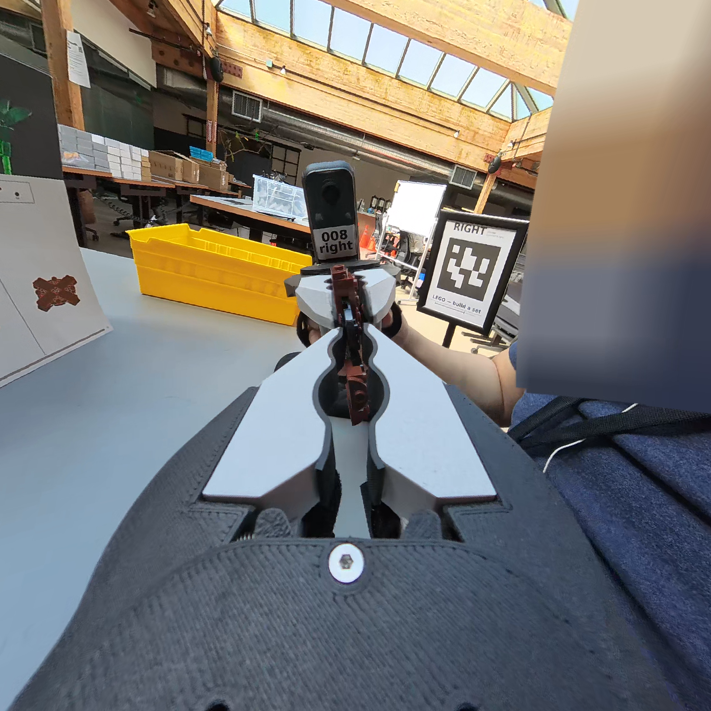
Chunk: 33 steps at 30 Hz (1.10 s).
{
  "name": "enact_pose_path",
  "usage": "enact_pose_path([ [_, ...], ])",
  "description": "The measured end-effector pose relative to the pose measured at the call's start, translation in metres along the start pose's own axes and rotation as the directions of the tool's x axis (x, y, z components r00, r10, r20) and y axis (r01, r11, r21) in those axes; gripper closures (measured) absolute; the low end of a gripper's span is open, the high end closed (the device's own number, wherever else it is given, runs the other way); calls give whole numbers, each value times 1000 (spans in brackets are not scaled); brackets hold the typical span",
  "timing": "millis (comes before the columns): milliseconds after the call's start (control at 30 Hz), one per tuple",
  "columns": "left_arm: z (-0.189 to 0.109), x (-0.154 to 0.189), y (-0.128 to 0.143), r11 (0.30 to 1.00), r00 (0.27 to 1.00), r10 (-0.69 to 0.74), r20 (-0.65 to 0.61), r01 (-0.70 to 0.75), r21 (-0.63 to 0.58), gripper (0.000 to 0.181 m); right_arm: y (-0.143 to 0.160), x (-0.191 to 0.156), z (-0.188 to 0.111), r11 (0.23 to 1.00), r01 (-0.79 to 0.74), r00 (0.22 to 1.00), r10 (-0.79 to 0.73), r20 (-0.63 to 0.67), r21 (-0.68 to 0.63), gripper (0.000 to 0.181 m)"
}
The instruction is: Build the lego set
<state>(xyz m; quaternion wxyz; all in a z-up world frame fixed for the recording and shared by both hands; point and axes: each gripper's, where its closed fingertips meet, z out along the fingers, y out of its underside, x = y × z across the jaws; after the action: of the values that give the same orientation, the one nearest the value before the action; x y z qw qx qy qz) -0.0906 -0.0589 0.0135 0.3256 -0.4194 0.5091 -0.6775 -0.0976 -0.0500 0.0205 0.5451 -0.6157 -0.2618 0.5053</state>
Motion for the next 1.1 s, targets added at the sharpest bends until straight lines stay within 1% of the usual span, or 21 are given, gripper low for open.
enact_pose_path([
  [33, 1, 0, 2, 1000, 1000, 11, 6, -11, -15, 177, -4, -1, -1, 1000, 5, 1000, -5, 1, 20, 152],
  [100, 2, 1, 3, 1000, 1000, 2, 0, -2, -15, 177, -4, 0, 0, 1000, 20, 1000, -20, -7, 5, 157],
  [167, 2, 3, 3, 1000, 1000, -8, -15, 8, -18, 177, 1, 0, 1, 998, 42, 999, -43, -19, -43, 170],
  [267, 2, 2, 1, 1000, 1000, 8, -2, -8, 6, 175, -1, 0, 1, 999, 28, 999, -29, -23, -43, 172],
  [367, 2, -3, 0, 1000, 999, 26, 39, -27, 14, 168, 0, 2, 1, 999, 17, 999, -19, -39, -44, 173],
  [533, 1, 6, -1, 1000, 1000, -7, -26, 8, 12, 176, -1, -3, 2, 1000, -20, 1000, 20, 10, -19, 171],
  [567, 1, 5, -1, 1000, 1000, -10, -24, 10, 6, 177, -3, -4, 2, 1000, -14, 1000, 14, 12, -3, 168],
  [600, 2, 5, 1, 1000, 1000, -11, -20, 11, -5, 177, -6, -4, 2, 999, -27, 1000, 26, 12, 19, 153],
  [633, 2, 4, 2, 1000, 1000, -11, -16, 11, -12, 177, -8, -3, 2, 998, -47, 999, 47, 10, 29, 148],
  [667, 2, 4, 3, 1000, 1000, -14, -20, 14, -15, 177, -8, -2, 3, 998, -52, 999, 52, 9, 27, 155],
  [700, 3, 5, 4, 1000, 999, -19, -27, 18, -22, 177, -5, -3, 4, 999, -38, 999, 38, 12, 6, 170],
  [767, 3, 4, 6, 999, 1000, -16, -17, 15, -35, 177, -3, -1, 4, 1000, 5, 1000, -5, -21, -12, 171],
  [900, 3, 7, 4, 1000, 1000, 3, -28, -4, -30, 177, -6, -6, 5, 1000, 22, 1000, -22, -10, -13, 171],
  [933, 4, 7, 4, 999, 1000, 12, -22, -13, -34, 177, -7, -6, 6, 1000, 3, 1000, -3, -6, -10, 160],
  [967, 4, 7, 6, 999, 1000, 21, -18, -22, -42, 177, -7, -7, 8, 1000, -25, 1000, 25, -4, -14, 152],
  [1000, 5, 8, 7, 998, 999, 27, -20, -28, -52, 177, -4, -8, 8, 999, -21, 1000, 21, 3, -43, 170],
  [1067, 6, 8, 8, 997, 999, 41, -13, -41, -58, 177, -4, -7, 8, 997, 57, 998, -58, -28, -61, 171],
  [1100, 6, 8, 8, 997, 999, 46, -14, -46, -60, 177, -4, -8, 8, 995, 69, 997, -71, -32, -67, 171],
])
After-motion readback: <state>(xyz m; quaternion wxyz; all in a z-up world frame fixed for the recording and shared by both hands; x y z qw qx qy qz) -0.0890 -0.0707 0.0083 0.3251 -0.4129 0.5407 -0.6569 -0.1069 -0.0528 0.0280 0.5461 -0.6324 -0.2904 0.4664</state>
